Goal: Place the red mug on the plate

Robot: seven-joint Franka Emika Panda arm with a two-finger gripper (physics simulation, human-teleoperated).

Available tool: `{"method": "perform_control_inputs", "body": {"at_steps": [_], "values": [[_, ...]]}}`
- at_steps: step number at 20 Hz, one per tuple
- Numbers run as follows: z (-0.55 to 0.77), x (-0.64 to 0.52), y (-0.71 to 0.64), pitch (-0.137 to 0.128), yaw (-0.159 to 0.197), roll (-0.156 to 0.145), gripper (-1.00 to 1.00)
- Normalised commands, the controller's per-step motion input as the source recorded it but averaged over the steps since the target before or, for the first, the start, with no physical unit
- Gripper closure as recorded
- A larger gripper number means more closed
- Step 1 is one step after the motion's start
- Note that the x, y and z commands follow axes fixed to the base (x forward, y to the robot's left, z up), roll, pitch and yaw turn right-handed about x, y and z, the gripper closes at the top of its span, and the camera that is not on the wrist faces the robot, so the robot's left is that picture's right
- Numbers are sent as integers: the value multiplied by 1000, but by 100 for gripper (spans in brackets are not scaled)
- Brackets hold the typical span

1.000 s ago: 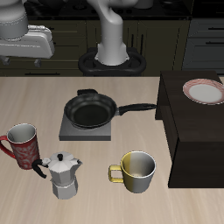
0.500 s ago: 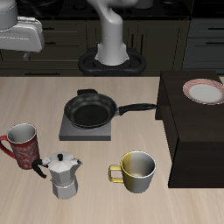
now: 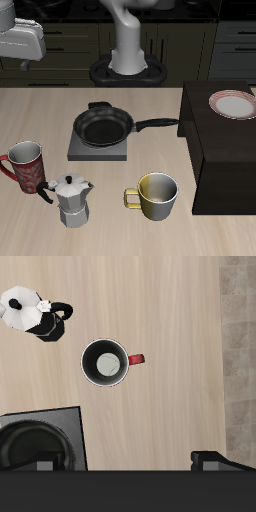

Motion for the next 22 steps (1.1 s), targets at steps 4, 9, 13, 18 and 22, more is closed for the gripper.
{"method": "perform_control_inputs", "body": {"at_steps": [4, 9, 13, 18, 22], "values": [[-27, 250, -51, -1, 2, 16, -100], [29, 174, -113, -8, 26, 2, -100], [33, 110, -209, -31, 20, -59, -100], [-224, 82, -161, 22, -18, -24, -100], [-421, 72, 14, 22, 15, 16, -100]]}}
